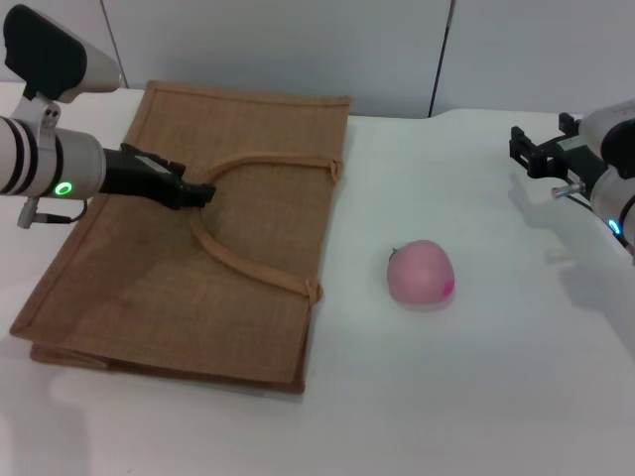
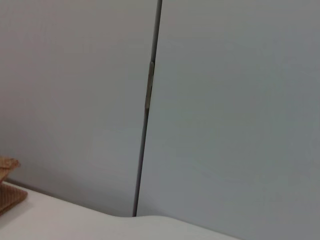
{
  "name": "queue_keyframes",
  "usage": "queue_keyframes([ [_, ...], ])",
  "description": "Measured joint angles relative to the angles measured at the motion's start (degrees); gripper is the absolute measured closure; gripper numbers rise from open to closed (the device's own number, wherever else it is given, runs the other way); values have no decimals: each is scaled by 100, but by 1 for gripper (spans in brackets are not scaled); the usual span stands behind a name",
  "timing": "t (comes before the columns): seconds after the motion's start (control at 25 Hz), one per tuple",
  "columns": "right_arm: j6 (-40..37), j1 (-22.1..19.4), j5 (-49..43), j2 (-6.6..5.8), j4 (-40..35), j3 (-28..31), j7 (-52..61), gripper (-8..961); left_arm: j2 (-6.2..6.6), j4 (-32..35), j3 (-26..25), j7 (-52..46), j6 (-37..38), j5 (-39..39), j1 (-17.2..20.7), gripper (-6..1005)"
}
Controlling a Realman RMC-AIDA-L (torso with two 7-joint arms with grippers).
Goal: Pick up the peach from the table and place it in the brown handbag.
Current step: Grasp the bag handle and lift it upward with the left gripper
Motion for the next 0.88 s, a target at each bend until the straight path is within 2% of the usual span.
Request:
queue_keyframes([
  [0.88, 12, 8, 0, 0, -34, 0, 0, 280, -1, -262, 2, 67, 236, -9, -67, 429],
])
